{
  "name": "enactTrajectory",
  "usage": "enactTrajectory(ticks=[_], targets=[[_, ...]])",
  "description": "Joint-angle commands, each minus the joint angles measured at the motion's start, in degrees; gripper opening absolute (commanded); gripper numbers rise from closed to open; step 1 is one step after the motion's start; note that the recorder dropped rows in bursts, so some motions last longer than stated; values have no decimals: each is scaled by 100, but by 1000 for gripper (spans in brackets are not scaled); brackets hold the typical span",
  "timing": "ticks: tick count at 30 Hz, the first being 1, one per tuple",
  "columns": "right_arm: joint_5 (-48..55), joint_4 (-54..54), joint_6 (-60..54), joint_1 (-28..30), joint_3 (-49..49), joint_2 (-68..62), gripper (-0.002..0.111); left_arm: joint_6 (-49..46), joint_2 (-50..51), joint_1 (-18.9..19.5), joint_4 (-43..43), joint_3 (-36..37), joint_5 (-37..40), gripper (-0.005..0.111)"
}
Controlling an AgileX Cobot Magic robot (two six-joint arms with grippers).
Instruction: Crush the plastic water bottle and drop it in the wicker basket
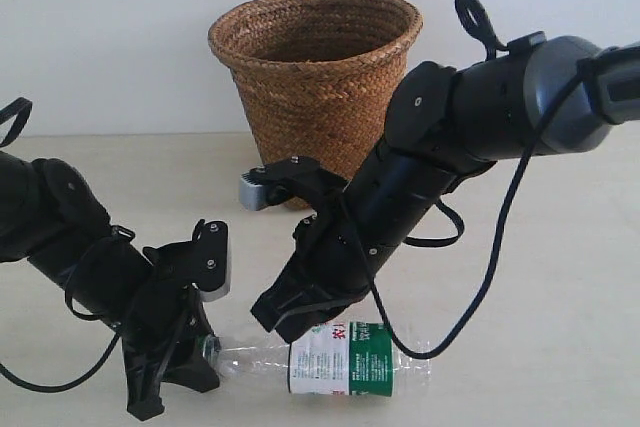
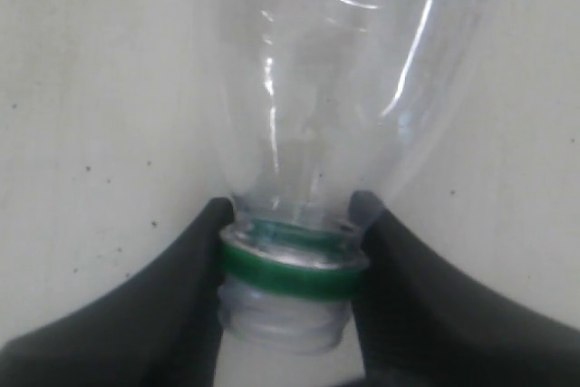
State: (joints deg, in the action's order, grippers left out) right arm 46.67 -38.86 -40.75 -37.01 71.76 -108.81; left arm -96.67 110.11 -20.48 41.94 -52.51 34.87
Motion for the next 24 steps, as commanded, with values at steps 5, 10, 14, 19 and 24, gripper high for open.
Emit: enactTrajectory(ticks=[5, 10, 14, 19, 24], targets=[[7, 79, 181, -10, 32, -278, 0, 116, 128, -24, -43, 46, 117, 4], [-139, 104, 181, -10, 32, -631, 0, 158, 128, -24, -43, 46, 138, 4], [-323, 398, 410, -10, 32, -933, 0, 158, 128, -24, -43, 46, 226, 4], [-310, 1103, 1113, 3, 187, -1193, 0, 158, 128, -24, -43, 46, 262, 4], [70, 1463, 1520, 3, 719, -1615, 0, 158, 128, -24, -43, 46, 286, 4]])
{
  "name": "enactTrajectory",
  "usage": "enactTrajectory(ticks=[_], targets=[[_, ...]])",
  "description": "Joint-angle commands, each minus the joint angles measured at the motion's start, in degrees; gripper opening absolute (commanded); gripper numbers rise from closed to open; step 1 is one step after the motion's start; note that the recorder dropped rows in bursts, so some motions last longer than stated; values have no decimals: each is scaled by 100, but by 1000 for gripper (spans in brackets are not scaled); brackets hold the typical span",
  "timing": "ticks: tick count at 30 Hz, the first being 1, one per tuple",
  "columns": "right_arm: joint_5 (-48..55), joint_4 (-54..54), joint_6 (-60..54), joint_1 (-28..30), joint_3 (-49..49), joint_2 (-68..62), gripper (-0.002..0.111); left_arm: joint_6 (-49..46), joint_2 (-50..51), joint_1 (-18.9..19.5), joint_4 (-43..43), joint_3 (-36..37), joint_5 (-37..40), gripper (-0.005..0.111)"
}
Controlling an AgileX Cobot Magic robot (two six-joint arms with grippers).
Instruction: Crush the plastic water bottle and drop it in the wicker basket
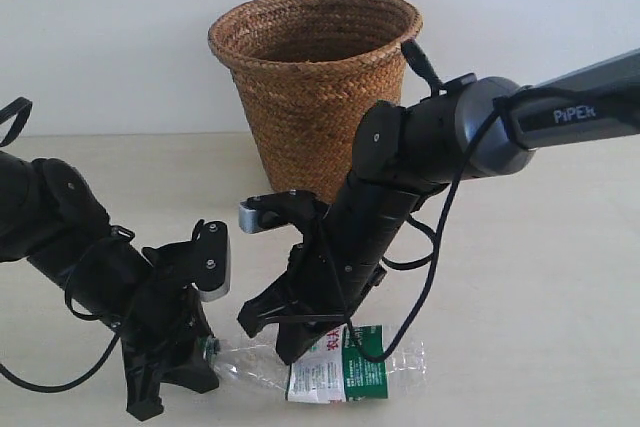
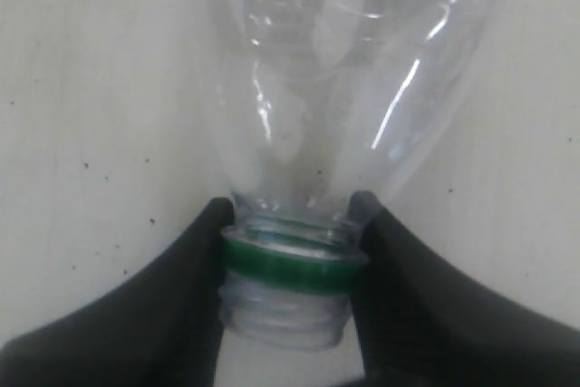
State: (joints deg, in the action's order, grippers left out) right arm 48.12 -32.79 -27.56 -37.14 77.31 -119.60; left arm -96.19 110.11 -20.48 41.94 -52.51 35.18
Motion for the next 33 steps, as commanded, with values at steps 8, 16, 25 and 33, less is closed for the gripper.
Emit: enactTrajectory(ticks=[8, 16, 25, 33], targets=[[493, 971, 277, 60, 624, -1158, 0, 110, 128, -24, -43, 46, 266, 4], [1246, 1019, 355, 458, 672, -1274, 0, 149, 128, -24, -43, 46, 234, 4], [1935, 1093, 648, 458, 1019, -1274, 0, 285, 128, -24, -43, 46, 234, 4], [2185, 763, 456, 458, 1419, -430, 0, 285, 128, -24, -43, 46, 234, 4]])
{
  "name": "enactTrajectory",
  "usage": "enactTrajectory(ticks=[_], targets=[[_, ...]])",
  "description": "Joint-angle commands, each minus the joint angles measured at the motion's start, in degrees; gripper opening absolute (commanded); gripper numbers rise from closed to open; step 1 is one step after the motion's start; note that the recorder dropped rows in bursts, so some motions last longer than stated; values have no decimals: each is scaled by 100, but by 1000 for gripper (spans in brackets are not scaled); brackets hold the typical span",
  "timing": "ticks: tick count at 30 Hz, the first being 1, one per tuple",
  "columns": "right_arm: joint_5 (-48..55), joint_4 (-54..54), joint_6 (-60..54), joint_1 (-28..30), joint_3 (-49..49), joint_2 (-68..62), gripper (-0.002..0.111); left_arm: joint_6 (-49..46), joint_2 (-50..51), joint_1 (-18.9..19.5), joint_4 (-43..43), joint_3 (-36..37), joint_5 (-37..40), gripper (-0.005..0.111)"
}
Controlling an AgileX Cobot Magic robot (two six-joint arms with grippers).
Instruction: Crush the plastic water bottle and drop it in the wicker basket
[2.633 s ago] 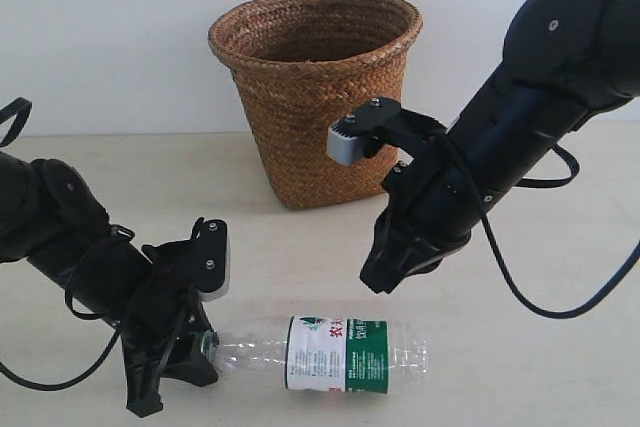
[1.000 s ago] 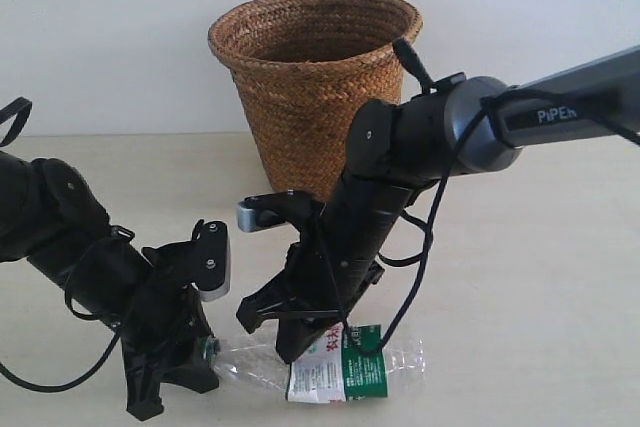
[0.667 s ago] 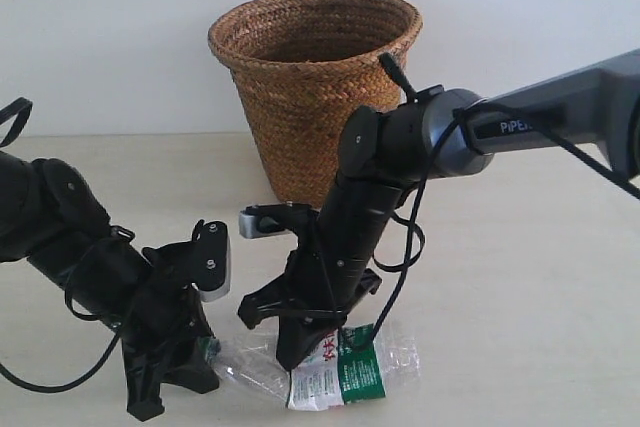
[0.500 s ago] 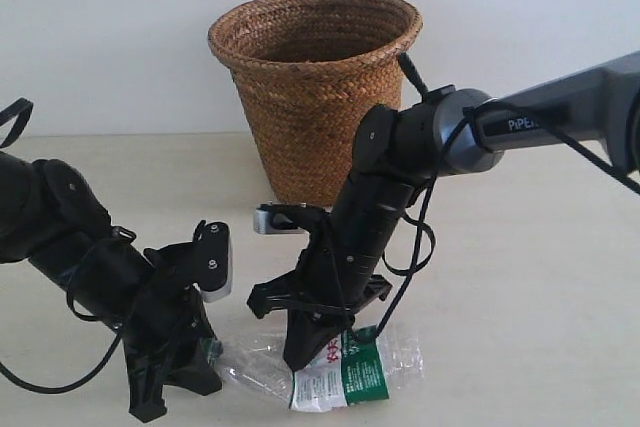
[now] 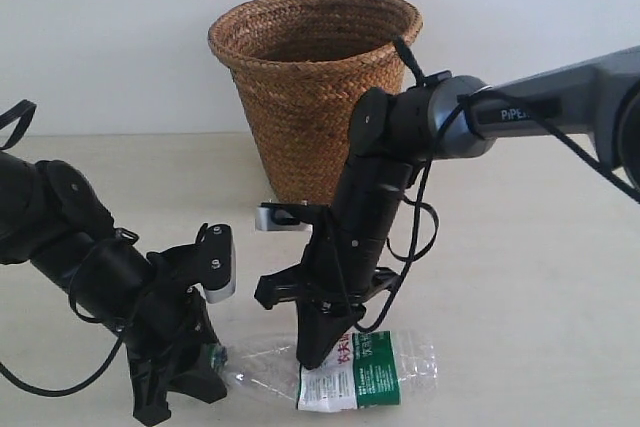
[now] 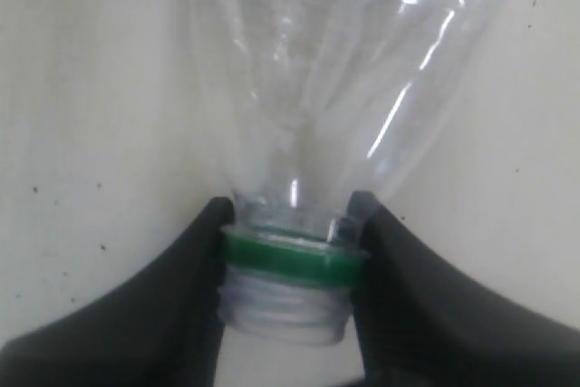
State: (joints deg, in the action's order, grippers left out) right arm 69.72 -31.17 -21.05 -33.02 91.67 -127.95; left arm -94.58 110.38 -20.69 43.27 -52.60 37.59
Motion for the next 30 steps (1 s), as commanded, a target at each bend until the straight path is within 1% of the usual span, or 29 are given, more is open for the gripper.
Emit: enactTrajectory(ticks=[1, 7, 12, 15, 23, 27, 30], targets=[[24, 615, -266, 46, -17, 566, 0, 123, 102, -2, -176, 54, -7, 4], [24, 687, -461, 55, -28, 1394, 0, 123, 102, -2, -176, 54, -43, 4], [24, 1349, -307, 55, -142, 1891, 0, 123, 88, -2, -176, 54, -45, 4], [24, 1560, -281, 201, -425, 2137, 0, 123, 6, -2, -176, 54, -45, 4], [24, 1638, -281, 1303, -1360, 2728, 0, 165, -443, -2, -164, -35, -3, 4], [-381, 1638, -281, 1913, -1799, 2965, 0, 165, -670, -2, -175, -95, -3, 4], [-518, 1638, -356, 2213, -2031, 3005, 0, 165, -813, -2, -175, -212, 9, 4]])
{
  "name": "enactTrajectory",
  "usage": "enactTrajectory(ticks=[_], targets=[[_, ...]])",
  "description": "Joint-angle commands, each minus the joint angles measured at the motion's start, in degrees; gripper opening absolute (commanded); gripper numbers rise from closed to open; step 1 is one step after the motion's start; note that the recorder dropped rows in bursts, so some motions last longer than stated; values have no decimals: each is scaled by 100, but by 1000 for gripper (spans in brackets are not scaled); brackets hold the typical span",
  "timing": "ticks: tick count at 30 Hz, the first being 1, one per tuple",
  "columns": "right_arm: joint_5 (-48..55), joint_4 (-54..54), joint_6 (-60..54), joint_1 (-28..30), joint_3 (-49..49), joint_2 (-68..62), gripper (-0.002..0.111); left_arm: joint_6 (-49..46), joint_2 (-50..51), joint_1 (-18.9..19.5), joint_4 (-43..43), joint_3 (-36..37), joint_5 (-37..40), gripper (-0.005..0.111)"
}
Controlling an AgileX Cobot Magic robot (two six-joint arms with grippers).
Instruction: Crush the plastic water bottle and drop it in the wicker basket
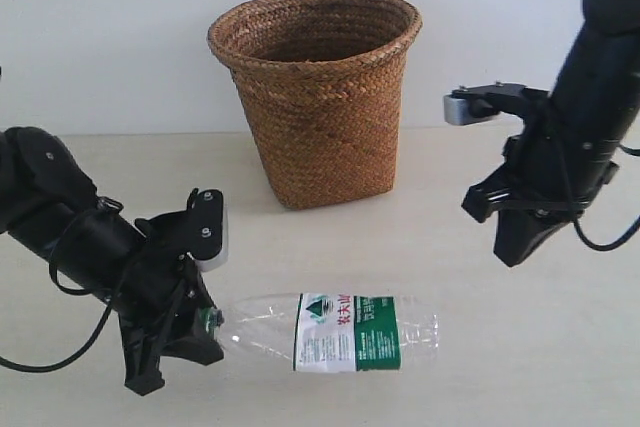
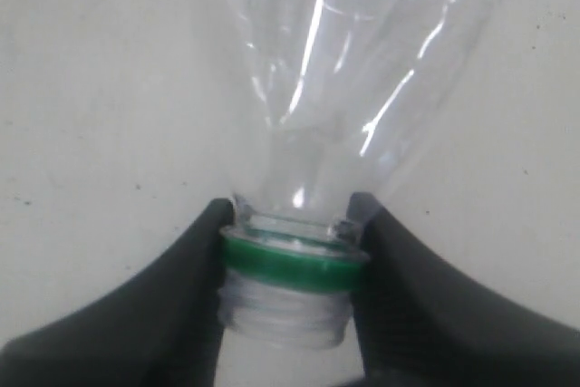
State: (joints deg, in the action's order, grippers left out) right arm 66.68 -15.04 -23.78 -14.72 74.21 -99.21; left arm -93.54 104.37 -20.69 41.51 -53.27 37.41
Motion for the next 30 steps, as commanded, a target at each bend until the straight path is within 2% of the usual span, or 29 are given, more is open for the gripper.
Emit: enactTrajectory(ticks=[1, 5, 10, 14, 18, 21, 24, 25, 27, 28, 30], targets=[[-274, 29, -157, 456, -370, 131, 0, 61, -264, -2, 1, -179, 35, 4], [-546, 36, -177, 618, -555, 131, 0, 61, -405, -2, 1, -327, 154, 4], [-592, 20, -177, 618, -555, 131, 0, 198, -540, -2, -68, -700, 727, 4], [-592, 20, -177, 618, -555, 131, 0, 551, -556, 8, -311, -1320, 1198, 4], [-639, 20, -177, 618, -555, 131, 0, 1126, -570, 8, -724, -2141, 1164, 4], [-699, 10, -177, 618, -555, 131, 0, 1791, -544, 8, -1133, -2889, 569, 4], [-753, -39, -177, 618, -555, 131, 0, 2266, -353, 8, -1152, -3520, -786, 5], [-793, -65, -177, 618, -555, 131, 0, 2266, -202, 8, -1088, -3781, -1205, 9], [-877, -88, -177, 618, -555, 131, 0, 2241, 77, 8, -1099, -4149, -1573, 27], [-877, -88, -177, 618, -555, 131, 0, 2214, 233, 24, -1166, -4412, -1625, 47], [-845, -102, -177, 618, -555, 131, 0, 2298, 476, 53, -1385, -4731, -1652, 77]])
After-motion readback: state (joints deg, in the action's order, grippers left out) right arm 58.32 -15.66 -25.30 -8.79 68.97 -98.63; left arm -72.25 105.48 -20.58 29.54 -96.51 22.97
